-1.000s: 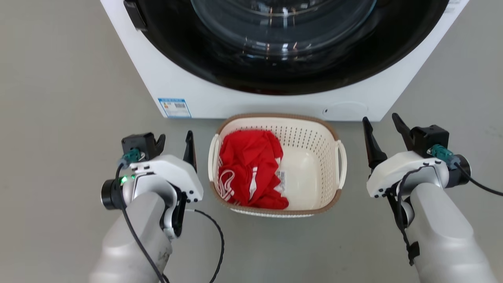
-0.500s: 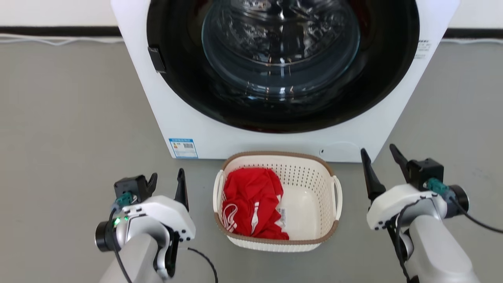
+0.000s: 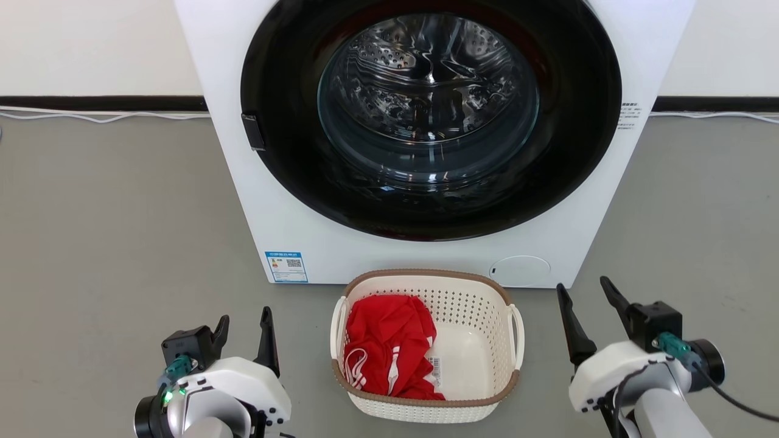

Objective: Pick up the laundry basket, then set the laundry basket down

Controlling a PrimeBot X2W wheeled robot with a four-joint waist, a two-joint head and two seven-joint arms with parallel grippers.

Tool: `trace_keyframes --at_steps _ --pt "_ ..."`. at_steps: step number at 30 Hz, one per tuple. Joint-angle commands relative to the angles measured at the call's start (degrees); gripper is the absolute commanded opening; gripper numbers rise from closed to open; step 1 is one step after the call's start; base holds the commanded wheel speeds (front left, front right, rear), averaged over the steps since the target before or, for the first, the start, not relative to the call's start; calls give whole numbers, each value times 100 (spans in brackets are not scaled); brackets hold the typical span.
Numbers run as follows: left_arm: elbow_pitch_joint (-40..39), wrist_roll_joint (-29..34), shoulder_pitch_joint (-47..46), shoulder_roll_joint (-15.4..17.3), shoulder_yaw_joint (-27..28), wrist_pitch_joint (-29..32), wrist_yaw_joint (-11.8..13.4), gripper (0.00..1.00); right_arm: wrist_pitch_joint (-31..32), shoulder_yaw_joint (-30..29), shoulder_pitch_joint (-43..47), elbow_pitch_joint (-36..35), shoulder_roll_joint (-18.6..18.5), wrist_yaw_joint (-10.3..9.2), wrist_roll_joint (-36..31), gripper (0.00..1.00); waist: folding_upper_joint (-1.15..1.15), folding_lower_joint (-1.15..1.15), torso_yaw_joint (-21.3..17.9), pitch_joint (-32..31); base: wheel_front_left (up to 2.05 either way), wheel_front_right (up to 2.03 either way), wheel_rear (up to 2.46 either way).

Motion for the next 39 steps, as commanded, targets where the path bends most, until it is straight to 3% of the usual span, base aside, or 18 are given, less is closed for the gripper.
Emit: trace_keyframes --at_steps 1,18,19,26,30,39 --pt "-213 90 -74 62 215 -62 16 100 -37 137 5 -228 27 26 2 100 0 0 0 -29 0 0 0" --pt "-548 272 346 -50 542 -62 14 100 -37 56 491 -698 27 26 -2 100 0 0 -66 -164 0 0 0" --pt "-395 242 462 -110 364 0 4 0 1 -55 573 -533 15 0 16 0 0 0 -67 -165 0 0 0" --pt "-137 112 698 -163 398 75 -24 0 76 -85 820 -261 50 -1 171 0 0 1 -67 -166 0 0 0" --pt "-209 -103 707 -165 455 144 -70 0 162 -109 826 -328 49 0 474 0 0 13 -75 -171 0 0 0" --pt "-346 -534 722 -169 552 269 -163 0 263 -99 872 -500 48 2 1081 0 0 0 -85 -146 0 0 0"
